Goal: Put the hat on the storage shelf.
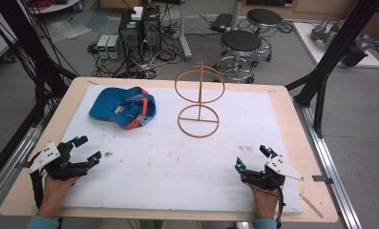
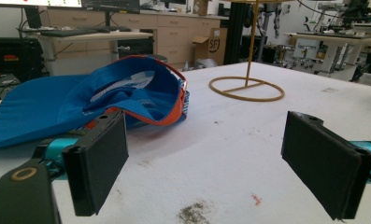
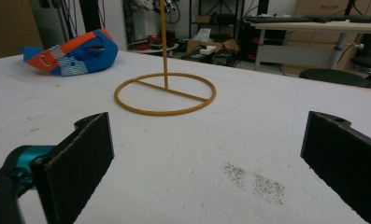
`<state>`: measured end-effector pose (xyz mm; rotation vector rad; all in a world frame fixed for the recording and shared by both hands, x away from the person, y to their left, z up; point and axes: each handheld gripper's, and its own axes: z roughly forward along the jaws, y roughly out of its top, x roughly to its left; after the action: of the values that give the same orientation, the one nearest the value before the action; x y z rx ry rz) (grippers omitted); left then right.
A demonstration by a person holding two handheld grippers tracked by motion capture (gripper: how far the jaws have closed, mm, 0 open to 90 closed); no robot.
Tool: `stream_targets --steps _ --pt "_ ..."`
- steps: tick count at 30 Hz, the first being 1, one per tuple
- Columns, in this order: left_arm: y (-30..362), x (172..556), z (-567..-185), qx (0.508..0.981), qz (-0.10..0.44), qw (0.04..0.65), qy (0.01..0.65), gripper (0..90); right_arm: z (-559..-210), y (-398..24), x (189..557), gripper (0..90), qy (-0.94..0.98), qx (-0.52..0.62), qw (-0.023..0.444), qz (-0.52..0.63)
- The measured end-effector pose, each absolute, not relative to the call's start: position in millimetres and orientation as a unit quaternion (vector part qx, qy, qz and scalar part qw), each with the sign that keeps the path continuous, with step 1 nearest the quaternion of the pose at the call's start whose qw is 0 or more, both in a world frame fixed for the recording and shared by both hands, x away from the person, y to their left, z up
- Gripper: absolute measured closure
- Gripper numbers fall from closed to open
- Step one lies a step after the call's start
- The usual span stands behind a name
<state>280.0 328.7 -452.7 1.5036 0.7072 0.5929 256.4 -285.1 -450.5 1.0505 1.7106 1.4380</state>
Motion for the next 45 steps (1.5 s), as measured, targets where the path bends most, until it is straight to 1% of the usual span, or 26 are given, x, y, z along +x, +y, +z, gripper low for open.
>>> stream_targets --steps 13,21,23,24,25,31,34,35,36,39,40,45 --pt "327.5 281.4 -451.9 0.663 0.257 0.629 0.316 15.1 -450.7 -284.2 255.6 1.4 0.656 0.395 0.336 0.549" --pt "328.4 286.1 -446.5 0.661 0.258 0.624 0.328 15.0 -450.3 -283.9 257.3 1.4 0.660 0.400 0.329 0.545" --pt "328.2 288.6 -439.3 0.659 0.254 0.627 0.329 15.0 -450.3 -283.8 257.3 1.4 0.661 0.399 0.330 0.544" --pt "327.2 292.1 -429.6 0.664 0.252 0.624 0.325 15.0 -450.3 -283.8 257.4 1.4 0.661 0.399 0.330 0.544" --pt "327.2 292.1 -429.6 0.664 0.252 0.624 0.325 15.1 -450.3 -283.8 257.4 1.4 0.661 0.399 0.330 0.544" --pt "319.1 307.0 -397.6 0.701 0.240 0.593 0.315 15.3 -450.3 -283.5 257.4 1.4 0.661 0.398 0.330 0.544" --pt "312.1 319.6 -380.5 0.718 0.221 0.579 0.317 15.3 -450.3 -283.6 257.3 1.4 0.661 0.397 0.332 0.544" --pt "312.1 319.6 -380.5 0.718 0.221 0.579 0.317 15.2 -450.3 -283.6 257.3 1.4 0.661 0.397 0.332 0.544" --pt "307.9 327.1 -372.6 0.729 0.211 0.569 0.316 15.2 -450.3 -283.6 257.3 1.4 0.661 0.396 0.332 0.544" --pt "303.5 334.7 -365.2 0.739 0.204 0.560 0.314 15.3 -450.3 -283.5 257.1 1.4 0.662 0.396 0.331 0.544" --pt "299.1 342.0 -357.9 0.749 0.200 0.549 0.311 15.3 -450.3 -283.5 257.3 1.4 0.662 0.394 0.332 0.544" --pt "290.5 357.1 -343.6 0.761 0.194 0.537 0.309 15.3 -450.3 -283.6 257.2 1.4 0.662 0.395 0.330 0.545"
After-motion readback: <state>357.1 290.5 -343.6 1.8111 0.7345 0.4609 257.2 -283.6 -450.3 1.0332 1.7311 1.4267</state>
